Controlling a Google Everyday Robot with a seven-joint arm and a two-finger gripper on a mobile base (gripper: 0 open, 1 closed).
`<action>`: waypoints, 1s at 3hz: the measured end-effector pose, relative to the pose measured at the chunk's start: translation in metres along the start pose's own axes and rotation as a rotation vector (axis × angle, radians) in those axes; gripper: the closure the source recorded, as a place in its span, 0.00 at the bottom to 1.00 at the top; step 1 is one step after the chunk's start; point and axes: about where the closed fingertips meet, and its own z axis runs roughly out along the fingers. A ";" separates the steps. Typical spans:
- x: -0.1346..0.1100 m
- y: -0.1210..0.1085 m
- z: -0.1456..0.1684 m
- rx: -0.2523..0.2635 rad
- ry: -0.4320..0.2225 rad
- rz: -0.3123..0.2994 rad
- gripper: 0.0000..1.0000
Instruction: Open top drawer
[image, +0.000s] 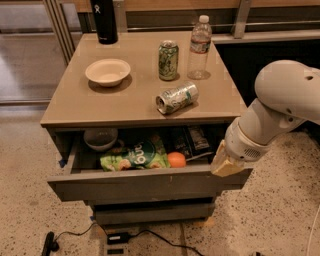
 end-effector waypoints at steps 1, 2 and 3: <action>-0.005 -0.015 0.002 0.044 -0.002 -0.012 1.00; -0.012 -0.030 0.010 0.108 -0.019 -0.032 1.00; -0.015 -0.037 0.014 0.153 -0.030 -0.041 1.00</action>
Offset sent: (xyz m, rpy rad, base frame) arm 0.0467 0.0158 -0.0111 0.0150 -0.1544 -0.0067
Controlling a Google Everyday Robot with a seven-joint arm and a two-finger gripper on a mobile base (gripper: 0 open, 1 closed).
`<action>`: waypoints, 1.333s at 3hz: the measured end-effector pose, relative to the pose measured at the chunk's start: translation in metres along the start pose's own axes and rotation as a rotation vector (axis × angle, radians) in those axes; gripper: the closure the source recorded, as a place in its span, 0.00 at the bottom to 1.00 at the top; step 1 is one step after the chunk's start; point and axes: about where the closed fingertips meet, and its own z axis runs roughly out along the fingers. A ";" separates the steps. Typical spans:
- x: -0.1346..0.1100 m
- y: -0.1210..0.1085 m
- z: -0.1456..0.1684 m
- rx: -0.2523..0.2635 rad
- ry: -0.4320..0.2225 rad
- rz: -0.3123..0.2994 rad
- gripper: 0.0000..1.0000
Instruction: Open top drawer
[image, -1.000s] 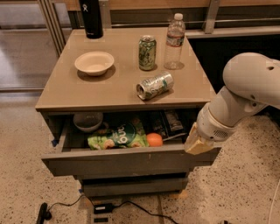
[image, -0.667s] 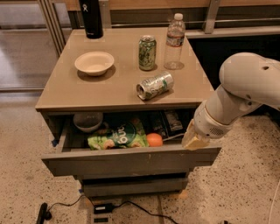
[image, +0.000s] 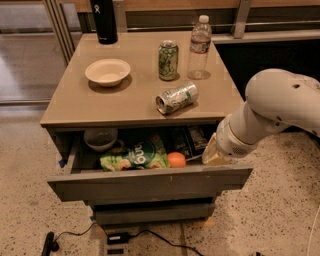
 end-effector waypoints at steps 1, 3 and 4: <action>-0.001 -0.001 0.007 0.054 -0.006 -0.013 1.00; -0.003 -0.020 0.028 0.096 -0.015 -0.034 1.00; -0.010 -0.032 0.037 0.098 -0.023 -0.045 1.00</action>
Offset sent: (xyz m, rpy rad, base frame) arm 0.0177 0.0082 -0.0256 0.0053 -0.1208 -0.0058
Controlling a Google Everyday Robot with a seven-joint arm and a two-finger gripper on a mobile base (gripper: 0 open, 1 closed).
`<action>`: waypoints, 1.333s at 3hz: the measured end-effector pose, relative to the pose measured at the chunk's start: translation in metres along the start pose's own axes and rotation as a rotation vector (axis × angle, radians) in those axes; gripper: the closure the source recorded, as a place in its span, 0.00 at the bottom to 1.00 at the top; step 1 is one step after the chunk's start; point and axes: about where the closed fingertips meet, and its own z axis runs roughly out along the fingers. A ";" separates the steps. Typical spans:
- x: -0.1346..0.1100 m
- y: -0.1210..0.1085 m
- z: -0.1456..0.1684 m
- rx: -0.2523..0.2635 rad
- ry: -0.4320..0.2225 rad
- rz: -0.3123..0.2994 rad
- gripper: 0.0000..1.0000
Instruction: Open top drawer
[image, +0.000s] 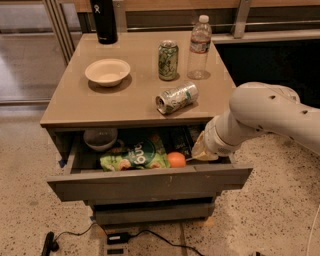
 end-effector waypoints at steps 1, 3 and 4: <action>0.001 -0.013 0.015 -0.004 -0.006 0.001 1.00; 0.014 -0.024 0.039 -0.018 0.004 0.016 1.00; 0.027 -0.025 0.054 -0.048 0.024 0.036 1.00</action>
Offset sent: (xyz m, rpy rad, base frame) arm 0.0362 0.0004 -0.0301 0.0124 0.0172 -0.0051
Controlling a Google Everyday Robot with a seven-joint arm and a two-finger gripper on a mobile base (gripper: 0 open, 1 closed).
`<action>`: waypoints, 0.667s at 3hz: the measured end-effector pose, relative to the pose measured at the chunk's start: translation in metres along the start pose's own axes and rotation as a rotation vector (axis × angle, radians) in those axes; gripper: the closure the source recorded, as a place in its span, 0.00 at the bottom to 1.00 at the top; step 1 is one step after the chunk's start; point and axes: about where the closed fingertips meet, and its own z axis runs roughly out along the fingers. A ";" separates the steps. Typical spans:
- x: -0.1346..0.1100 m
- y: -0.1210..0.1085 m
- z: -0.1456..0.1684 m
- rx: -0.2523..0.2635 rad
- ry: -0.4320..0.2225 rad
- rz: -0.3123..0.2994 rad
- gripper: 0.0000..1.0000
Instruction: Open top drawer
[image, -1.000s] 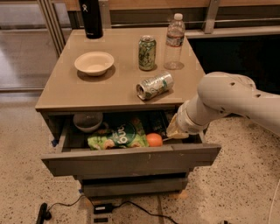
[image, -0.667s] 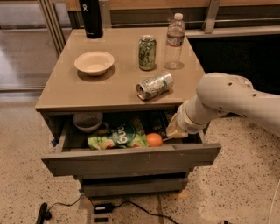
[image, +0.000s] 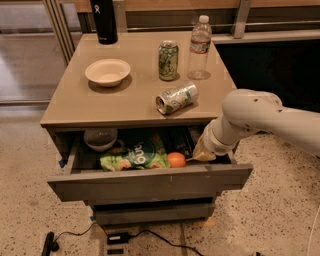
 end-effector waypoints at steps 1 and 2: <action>0.009 0.007 0.007 -0.041 0.015 0.014 1.00; 0.013 0.014 0.007 -0.065 0.022 0.019 1.00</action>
Offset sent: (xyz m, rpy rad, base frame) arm -0.0205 -0.0140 -0.0148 -0.0181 0.0969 -0.0012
